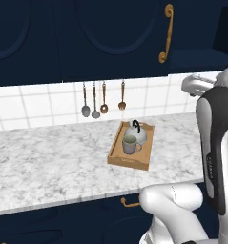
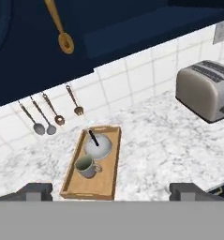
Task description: Pick the kettle from the counter and place it on the tray. Then pick the mug from the cabinet and place it on the tray. Then close the cabinet doors.
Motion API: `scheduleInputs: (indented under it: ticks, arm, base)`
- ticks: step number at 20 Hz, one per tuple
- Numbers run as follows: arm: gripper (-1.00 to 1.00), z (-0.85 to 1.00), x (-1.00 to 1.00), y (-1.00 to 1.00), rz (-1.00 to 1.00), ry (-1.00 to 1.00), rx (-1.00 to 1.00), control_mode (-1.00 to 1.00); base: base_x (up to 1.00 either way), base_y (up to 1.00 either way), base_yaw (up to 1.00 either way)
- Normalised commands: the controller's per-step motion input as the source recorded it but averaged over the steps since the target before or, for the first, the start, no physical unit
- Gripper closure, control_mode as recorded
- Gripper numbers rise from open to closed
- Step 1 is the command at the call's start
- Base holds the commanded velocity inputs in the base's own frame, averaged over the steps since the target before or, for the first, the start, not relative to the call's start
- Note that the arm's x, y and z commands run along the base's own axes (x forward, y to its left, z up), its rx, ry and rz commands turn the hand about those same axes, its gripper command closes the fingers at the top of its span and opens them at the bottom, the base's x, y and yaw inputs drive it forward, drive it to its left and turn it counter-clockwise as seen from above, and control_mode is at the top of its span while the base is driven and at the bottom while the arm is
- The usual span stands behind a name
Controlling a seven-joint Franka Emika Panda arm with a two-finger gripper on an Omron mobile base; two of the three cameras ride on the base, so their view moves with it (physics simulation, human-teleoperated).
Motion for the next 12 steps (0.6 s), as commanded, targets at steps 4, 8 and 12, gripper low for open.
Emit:
scheduleInputs:
  ticks: [4,8,12]
  arm:
    - [-1.0,-0.38,-0.23,-0.01,-0.43,-0.22,0.8,-1.0]
    - [-1.0,-0.37,-0.12,0.07,-0.49,-0.22,0.57,-1.0]
    - [-1.0,-0.24,-0.09,0.07,-0.37,-0.09,0.32,-1.0]
  base:
    - [0.0,0.0,0.0]
    - [0.0,0.0,0.0]
    - [0.0,0.0,0.0]
